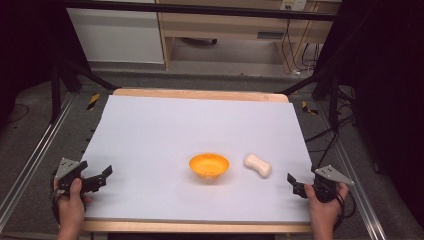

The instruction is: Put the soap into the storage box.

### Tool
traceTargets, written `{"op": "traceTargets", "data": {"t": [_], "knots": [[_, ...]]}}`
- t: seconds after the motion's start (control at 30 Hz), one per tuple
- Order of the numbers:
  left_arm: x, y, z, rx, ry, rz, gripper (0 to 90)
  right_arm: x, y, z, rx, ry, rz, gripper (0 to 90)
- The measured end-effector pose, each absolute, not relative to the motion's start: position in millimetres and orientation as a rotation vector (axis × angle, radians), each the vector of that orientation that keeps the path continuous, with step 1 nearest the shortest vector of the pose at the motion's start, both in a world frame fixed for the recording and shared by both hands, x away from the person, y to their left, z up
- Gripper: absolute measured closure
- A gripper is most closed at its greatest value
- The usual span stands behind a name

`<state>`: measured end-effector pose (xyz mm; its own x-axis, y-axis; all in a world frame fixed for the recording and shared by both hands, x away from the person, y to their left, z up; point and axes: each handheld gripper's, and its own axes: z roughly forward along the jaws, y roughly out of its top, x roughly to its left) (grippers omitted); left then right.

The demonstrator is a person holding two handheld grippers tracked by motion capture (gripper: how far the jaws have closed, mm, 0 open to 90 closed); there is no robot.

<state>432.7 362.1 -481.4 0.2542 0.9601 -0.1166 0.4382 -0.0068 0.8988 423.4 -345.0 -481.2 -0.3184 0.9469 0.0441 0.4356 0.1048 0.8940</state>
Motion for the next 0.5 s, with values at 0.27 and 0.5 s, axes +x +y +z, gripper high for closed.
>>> {"op": "traceTargets", "data": {"t": [0.27, 0.5], "knots": [[432, 363, -481, 1.595, 1.327, 0.712, 1.8, 426, -343, -479, 1.348, 1.849, 1.139, 4.5], [432, 362, -481, 1.599, 1.326, 0.711, 1.8, 434, -337, -475, 1.332, 1.933, 1.053, 6.0]]}}
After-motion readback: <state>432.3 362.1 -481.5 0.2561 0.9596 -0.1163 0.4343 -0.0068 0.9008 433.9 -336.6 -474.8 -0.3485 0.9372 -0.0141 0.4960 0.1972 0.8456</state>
